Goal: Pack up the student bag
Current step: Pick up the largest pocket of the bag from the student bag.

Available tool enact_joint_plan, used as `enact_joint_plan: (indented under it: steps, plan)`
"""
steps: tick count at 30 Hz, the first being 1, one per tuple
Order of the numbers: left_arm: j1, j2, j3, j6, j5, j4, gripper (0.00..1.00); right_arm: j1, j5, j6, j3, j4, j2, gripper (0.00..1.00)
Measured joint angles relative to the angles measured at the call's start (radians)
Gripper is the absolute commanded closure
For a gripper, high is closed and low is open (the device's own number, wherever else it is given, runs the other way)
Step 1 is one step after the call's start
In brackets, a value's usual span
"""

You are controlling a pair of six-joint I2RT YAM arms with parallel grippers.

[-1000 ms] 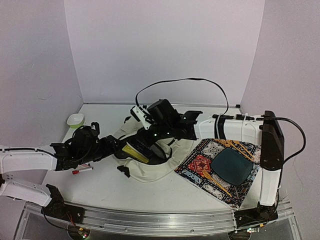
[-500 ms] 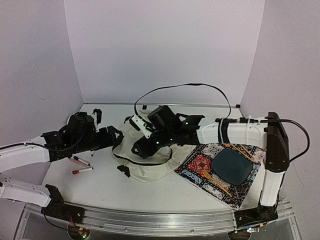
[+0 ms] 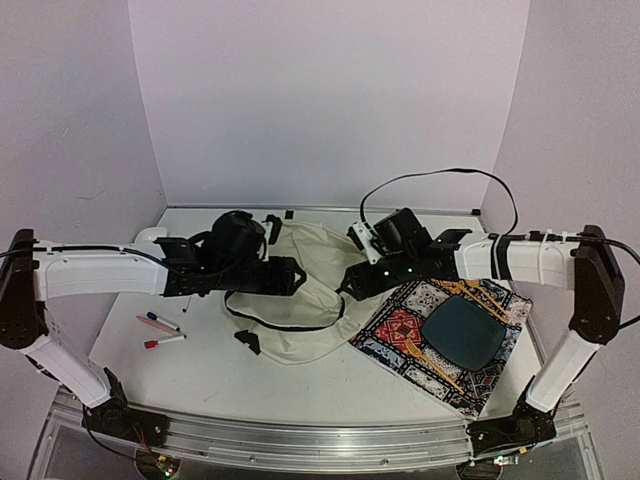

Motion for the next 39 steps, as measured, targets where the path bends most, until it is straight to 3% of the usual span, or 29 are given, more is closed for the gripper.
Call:
enact_joint_plan:
  steps: [11,15,27,31,35,39]
  plan:
    - [-0.13,0.361,0.26,0.078,-0.011,-0.027,0.57,-0.053,0.139,0.135,-0.121,0.081,-0.048,0.2]
    - [-0.134,0.447,0.341,0.099,-0.026,-0.074,0.6,-0.053,0.196,0.168,-0.155,0.103,-0.082,0.2]
    - [-0.131,0.609,0.49,0.116,-0.047,-0.13,0.69,-0.053,0.245,0.197,-0.193,0.139,-0.095,0.2]
    - [-0.131,0.644,0.512,0.115,-0.059,-0.141,0.77,-0.053,0.245,0.199,-0.204,0.154,-0.098,0.21]
    - [-0.129,0.657,0.519,0.109,-0.079,-0.15,0.97,-0.053,0.235,0.199,-0.207,0.164,-0.1,0.21]
    - [-0.129,0.658,0.519,0.098,-0.101,-0.15,1.0,-0.053,0.207,0.2,-0.217,0.193,-0.101,0.21]
